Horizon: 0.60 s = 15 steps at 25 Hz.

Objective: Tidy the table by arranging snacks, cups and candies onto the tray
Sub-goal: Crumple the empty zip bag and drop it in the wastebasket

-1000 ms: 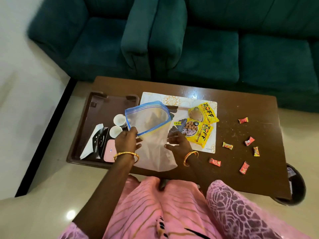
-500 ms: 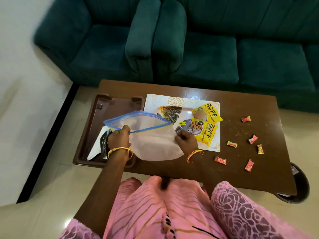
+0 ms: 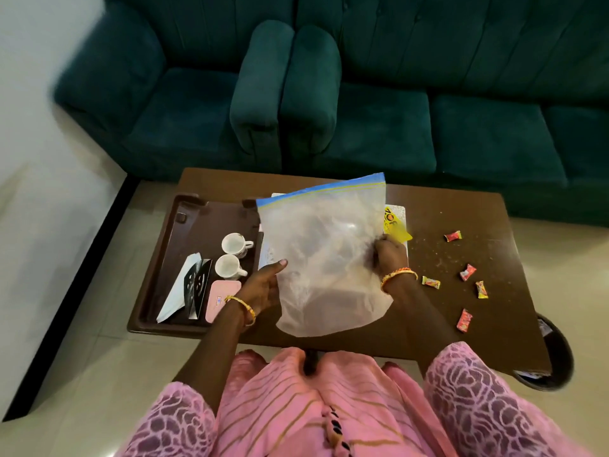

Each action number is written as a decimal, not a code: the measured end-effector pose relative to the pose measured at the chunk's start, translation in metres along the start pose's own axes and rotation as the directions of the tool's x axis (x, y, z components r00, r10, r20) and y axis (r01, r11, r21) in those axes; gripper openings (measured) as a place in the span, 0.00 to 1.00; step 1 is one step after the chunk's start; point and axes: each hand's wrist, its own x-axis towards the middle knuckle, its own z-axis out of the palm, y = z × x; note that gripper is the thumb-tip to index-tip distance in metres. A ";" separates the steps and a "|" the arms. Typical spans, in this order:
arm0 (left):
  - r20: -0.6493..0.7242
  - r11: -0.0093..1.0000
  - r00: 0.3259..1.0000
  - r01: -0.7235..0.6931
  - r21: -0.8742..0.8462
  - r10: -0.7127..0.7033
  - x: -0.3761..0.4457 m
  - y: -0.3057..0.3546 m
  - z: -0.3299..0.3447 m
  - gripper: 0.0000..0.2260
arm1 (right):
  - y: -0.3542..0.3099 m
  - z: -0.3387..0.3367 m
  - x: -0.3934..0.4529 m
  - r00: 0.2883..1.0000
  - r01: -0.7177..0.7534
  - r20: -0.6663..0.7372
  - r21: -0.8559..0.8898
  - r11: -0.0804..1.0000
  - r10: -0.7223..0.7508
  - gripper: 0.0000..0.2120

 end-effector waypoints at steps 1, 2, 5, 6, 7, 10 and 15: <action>0.009 0.998 0.999 -0.044 -0.052 0.045 0.004 0.003 0.005 0.11 | -0.003 -0.007 0.001 0.999 -0.046 0.000 0.000 0.999 0.046 0.10; -0.036 0.992 0.995 -0.096 -0.077 0.093 0.007 0.005 0.009 0.06 | -0.005 -0.014 -0.001 0.996 -0.093 0.021 0.030 0.995 0.092 0.07; -0.162 0.982 0.973 -0.178 -0.068 0.165 0.016 0.012 0.008 0.03 | -0.003 -0.032 -0.001 0.999 -0.039 0.036 0.104 0.994 0.035 0.06; -0.173 0.980 0.970 -0.187 -0.074 0.172 0.018 0.013 0.005 0.04 | 0.000 -0.036 -0.002 0.999 0.034 0.008 0.081 0.996 -0.035 0.10; -0.178 0.978 0.969 -0.189 -0.084 0.172 0.020 0.014 0.002 0.04 | 0.001 -0.039 -0.005 0.995 0.098 -0.018 0.044 0.994 -0.097 0.12; -0.224 0.976 0.954 -0.213 -0.037 0.200 0.019 0.018 0.000 0.06 | 0.004 -0.042 -0.011 0.990 0.131 0.049 -0.042 0.990 -0.129 0.10; -0.094 0.838 0.897 -0.361 0.409 0.432 0.012 0.019 -0.008 0.32 | 0.004 -0.052 -0.012 0.910 0.305 0.398 -0.456 0.836 -0.115 0.28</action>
